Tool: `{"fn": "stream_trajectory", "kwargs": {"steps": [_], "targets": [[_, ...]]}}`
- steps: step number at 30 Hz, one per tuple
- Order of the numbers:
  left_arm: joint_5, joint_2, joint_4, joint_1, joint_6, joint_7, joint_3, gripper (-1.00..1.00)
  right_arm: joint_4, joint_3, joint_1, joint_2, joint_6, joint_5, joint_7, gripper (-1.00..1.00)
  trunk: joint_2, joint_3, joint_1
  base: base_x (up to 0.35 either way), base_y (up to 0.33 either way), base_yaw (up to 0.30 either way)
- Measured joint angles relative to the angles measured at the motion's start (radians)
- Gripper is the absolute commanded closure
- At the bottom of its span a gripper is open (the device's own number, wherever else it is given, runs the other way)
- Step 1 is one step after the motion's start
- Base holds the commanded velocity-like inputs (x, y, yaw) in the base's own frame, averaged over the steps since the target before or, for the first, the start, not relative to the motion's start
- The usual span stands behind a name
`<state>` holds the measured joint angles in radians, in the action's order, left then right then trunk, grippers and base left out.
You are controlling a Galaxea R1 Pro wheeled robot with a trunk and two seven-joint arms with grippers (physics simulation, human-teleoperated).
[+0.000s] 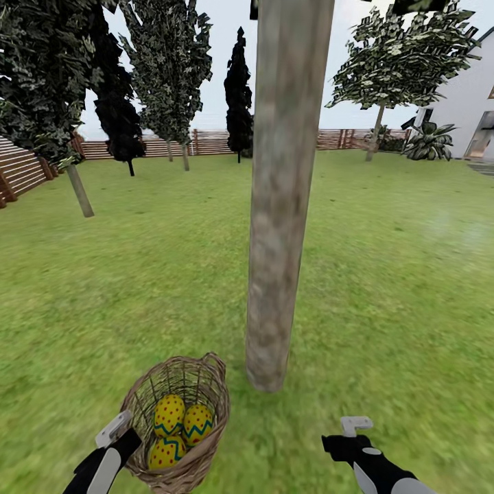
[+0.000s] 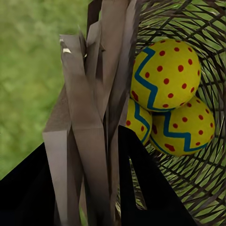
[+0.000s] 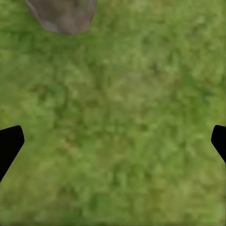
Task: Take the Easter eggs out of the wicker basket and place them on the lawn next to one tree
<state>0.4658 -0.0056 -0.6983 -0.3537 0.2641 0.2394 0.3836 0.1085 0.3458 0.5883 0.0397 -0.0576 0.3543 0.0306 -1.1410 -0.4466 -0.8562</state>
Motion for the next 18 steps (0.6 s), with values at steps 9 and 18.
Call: {"fn": "stream_trajectory", "kwargs": {"steps": [9, 18], "targets": [[-0.002, 0.0, 0.0, 0.0, -0.001, 0.0, 0.001, 1.0, -0.004, 0.0, 0.0, -0.001, -0.011, 0.003, -0.001, -1.0, -0.063, -0.028, -0.035, 0.0, 0.0, 0.0], [0.0, 0.007, 0.03, 0.0, -0.003, -0.002, 0.018, 1.0, -0.003, 0.0, 0.0, 0.0, -0.016, 0.003, -0.001, -1.0, -0.126, -0.056, -0.069, 0.0, 0.0, 0.0]]}}
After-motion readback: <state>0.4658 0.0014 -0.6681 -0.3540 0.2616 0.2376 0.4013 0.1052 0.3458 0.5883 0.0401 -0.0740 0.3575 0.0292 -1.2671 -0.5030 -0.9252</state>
